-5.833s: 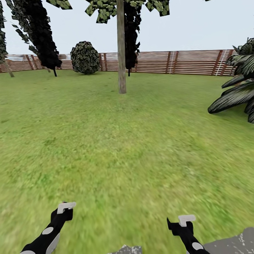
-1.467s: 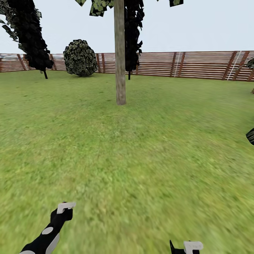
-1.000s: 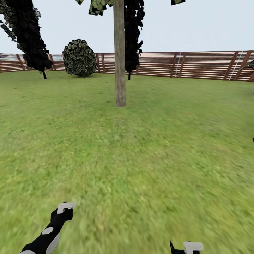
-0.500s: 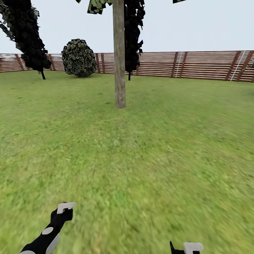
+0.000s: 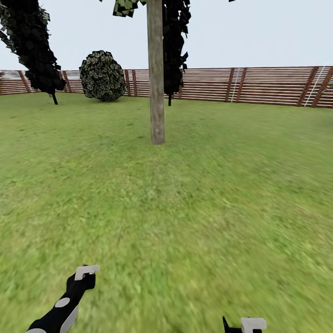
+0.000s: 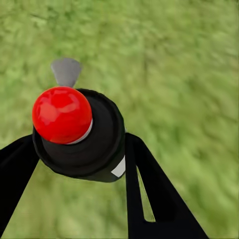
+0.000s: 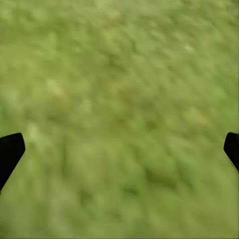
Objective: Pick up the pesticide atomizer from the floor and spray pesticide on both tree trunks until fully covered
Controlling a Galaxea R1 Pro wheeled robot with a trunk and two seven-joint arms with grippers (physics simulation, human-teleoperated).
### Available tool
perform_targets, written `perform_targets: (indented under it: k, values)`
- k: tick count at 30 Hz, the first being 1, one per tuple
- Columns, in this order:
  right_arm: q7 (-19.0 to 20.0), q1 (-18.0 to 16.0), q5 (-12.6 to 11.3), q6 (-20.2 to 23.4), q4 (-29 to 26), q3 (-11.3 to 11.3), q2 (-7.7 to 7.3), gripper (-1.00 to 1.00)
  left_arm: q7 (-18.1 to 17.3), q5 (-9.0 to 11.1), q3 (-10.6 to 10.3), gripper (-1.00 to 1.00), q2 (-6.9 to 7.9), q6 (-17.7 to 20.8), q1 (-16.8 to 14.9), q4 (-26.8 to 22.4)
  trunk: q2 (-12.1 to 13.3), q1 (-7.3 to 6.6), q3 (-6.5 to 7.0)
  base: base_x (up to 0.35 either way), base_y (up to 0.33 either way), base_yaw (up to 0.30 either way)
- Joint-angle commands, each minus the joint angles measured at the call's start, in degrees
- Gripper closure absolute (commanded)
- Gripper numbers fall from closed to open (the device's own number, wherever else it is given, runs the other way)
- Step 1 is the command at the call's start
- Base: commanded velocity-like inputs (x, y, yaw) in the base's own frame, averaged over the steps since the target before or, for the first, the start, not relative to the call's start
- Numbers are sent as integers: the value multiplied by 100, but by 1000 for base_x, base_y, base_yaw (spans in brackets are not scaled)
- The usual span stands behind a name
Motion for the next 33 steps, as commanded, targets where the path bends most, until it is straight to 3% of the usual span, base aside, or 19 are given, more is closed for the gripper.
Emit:
perform_targets:
  k: [1, 33]
  values:
    - [0, 0, 0, 0, 0, 0, 0, -100, -1, 0, 0, 100, 0, 0, 0, 0, 0, 0, 0, 338, 0, 0]
    - [-2, 1, 0, 0, 0, 0, 0, -100, -1, -3, 0, 100, -2, 0, 0, 1, 0, 0, 0, 338, 0, 0]
